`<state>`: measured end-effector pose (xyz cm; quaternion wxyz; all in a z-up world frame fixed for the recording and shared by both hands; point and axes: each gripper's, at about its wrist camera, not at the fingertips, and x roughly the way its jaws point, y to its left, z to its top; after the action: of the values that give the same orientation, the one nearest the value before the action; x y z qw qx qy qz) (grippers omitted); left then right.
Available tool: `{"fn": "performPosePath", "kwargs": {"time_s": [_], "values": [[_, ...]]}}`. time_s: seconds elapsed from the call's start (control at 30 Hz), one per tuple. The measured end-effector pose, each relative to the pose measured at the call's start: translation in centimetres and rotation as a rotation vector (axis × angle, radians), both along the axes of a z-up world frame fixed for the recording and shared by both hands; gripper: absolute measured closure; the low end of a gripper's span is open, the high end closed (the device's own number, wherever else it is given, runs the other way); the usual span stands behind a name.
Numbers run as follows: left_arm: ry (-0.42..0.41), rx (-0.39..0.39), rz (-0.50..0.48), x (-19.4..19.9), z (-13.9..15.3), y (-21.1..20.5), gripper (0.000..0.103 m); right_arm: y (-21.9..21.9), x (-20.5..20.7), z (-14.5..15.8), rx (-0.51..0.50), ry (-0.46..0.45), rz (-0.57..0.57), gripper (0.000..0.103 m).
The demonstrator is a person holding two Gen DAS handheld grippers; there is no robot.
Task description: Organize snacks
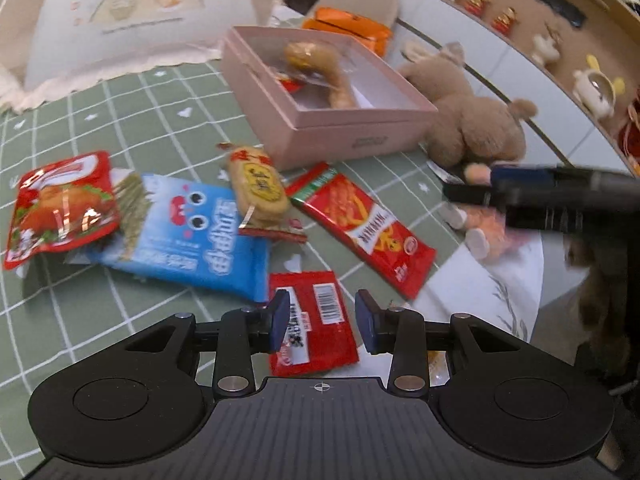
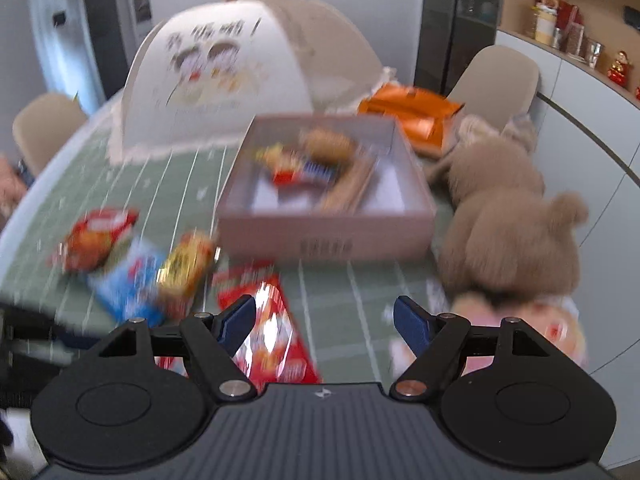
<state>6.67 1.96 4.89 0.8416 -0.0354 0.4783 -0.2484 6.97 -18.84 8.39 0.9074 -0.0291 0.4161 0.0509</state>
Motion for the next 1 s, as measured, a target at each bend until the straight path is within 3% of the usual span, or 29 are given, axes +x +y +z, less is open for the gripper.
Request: {"fn": "performPosePath", "kwargs": {"time_s": [0.1, 0.27, 0.37, 0.53, 0.57, 0.63, 0.73, 0.87, 1.0], "values": [[-0.006, 0.007, 0.013, 0.6, 0.0, -0.3, 0.063, 0.6, -1.5, -1.5, 0.029, 0.03, -0.008, 0.026], [-0.127, -0.058, 0.151, 2.4, 2.9, 0.6, 0.063, 0.7, -3.4, -2.5, 0.084, 0.07, -0.047, 0.026], [-0.132, 0.011, 0.167, 5.0, 2.8, -0.5, 0.063, 0.4, -4.2, -2.6, 0.121, 0.085, -0.064, 0.026], [-0.083, 0.096, 0.168, 8.0, -0.4, -2.4, 0.065, 0.1, -5.1, -2.4, 0.128, 0.084, -0.065, 0.026], [-0.091, 0.105, 0.169, 8.0, -0.7, -2.6, 0.075, 0.2, -5.2, -2.4, 0.122, 0.085, -0.06, 0.026], [-0.094, 0.115, 0.157, 7.7, -0.9, -2.6, 0.084, 0.6, -5.6, -2.7, 0.105, 0.091, -0.043, 0.026], [-0.039, 0.092, 0.111, 6.5, -1.2, -2.1, 0.083, 1.6, -6.2, -3.2, 0.062, 0.093, 0.003, 0.026], [-0.018, 0.16, 0.041, 3.3, -1.8, -0.9, 0.083, 2.7, -6.9, -3.7, 0.033, 0.078, 0.052, 0.026], [-0.008, 0.178, 0.075, 0.8, -1.5, 1.9, 0.083, 2.9, -6.2, -4.5, -0.033, 0.075, 0.035, 0.027]]}}
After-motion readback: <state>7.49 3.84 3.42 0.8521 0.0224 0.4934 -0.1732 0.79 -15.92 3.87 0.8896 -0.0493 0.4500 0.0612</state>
